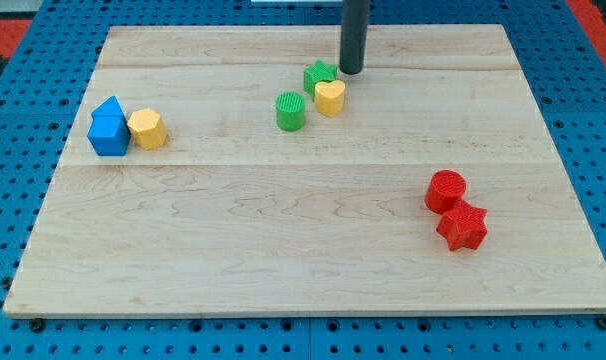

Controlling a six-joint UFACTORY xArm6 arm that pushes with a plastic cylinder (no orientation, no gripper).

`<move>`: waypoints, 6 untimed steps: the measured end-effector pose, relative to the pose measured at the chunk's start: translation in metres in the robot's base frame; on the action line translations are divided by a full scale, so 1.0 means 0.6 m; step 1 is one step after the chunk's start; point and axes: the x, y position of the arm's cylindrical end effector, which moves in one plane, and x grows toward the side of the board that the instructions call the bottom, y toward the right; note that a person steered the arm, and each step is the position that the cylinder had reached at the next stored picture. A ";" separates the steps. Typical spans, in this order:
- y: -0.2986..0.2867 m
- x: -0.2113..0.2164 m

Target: Keep the green star with the yellow heart at the top of the red blocks

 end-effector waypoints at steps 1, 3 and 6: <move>-0.062 -0.057; -0.116 0.062; -0.157 0.035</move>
